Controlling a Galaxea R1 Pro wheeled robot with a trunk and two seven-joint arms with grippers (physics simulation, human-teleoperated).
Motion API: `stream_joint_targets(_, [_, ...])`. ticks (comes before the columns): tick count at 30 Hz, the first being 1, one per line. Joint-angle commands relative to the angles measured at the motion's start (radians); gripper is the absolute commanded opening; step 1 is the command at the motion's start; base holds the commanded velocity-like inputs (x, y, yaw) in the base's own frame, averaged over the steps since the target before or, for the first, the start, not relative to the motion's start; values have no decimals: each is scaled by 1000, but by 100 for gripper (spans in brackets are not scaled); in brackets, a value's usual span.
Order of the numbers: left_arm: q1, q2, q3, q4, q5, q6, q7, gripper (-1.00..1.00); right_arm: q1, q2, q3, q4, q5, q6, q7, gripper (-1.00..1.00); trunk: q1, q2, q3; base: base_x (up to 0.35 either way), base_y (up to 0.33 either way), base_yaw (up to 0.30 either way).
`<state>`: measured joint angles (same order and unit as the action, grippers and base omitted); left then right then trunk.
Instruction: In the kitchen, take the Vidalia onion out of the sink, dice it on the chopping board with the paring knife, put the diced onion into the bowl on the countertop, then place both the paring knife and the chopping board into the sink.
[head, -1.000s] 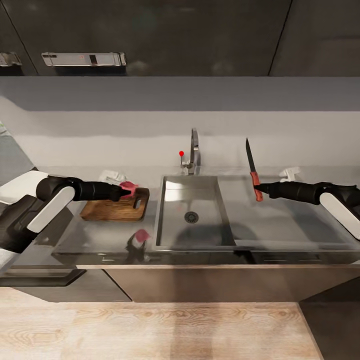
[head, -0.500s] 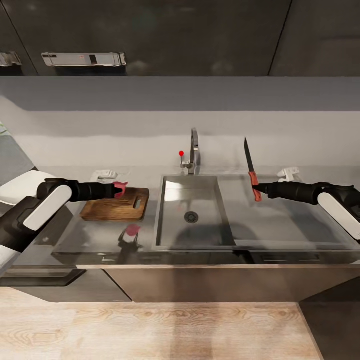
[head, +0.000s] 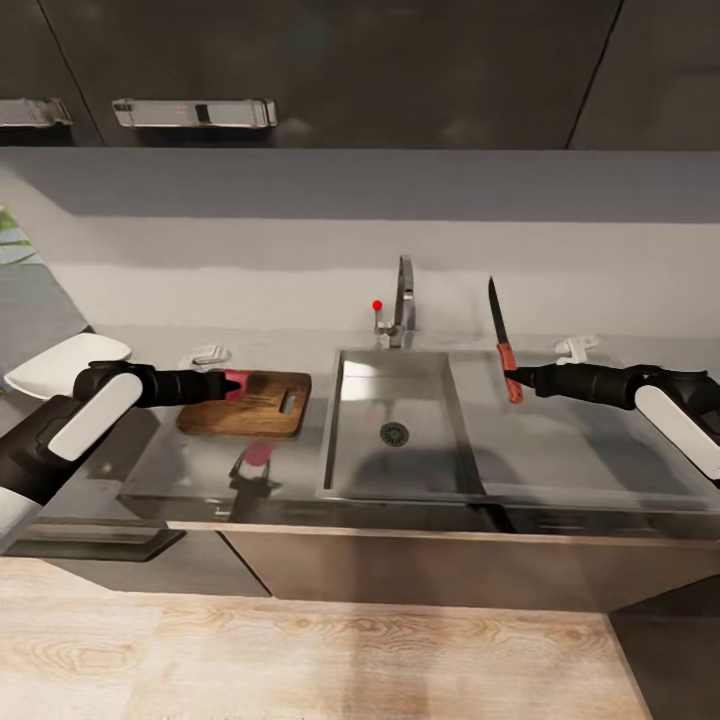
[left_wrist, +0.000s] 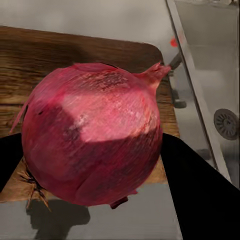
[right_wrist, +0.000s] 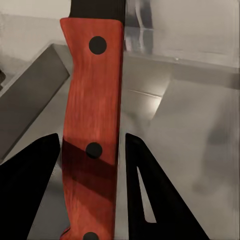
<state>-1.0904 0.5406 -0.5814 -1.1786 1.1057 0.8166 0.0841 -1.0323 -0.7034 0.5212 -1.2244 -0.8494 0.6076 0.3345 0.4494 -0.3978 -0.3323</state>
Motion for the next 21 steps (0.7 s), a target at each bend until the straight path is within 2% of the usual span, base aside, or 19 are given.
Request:
stream_joint_targets(1, [-2, 1, -3, -1, 25, 1, 8, -100, -2, -1, 2, 0, -4, 3, 0, -100, 1, -2, -2, 0, 0, 88])
stream_joint_targets(5, [-2, 1, -3, 2, 79, 1, 8, -100, -2, 0, 2, -1, -4, 3, 0, -100, 1, -2, -3, 0, 0, 40])
stream_joint_targets(6, [-2, 1, -3, 2, 84, 1, 9, -100, -2, 3, 2, -1, -4, 3, 0, -100, 1, -2, -3, 0, 0, 9])
stream_joint_targets(8, [-2, 1, -3, 2, 88, 1, 9, -100, -2, 12, 2, -1, -4, 3, 0, -100, 1, -2, -3, 0, 0, 5])
stream_joint_targets(14, [-2, -1, -4, 2, 92, -1, 8, -100, -2, 64, 18, 0, -4, 3, 0, -100, 1, -2, -3, 0, 0, 1])
stream_joint_targets(21, [-2, 0, -2, 3, 92, -9, 8, -100, -2, 89, 37, 0, -4, 0, -2, -100, 1, -2, -3, 0, 0, 0])
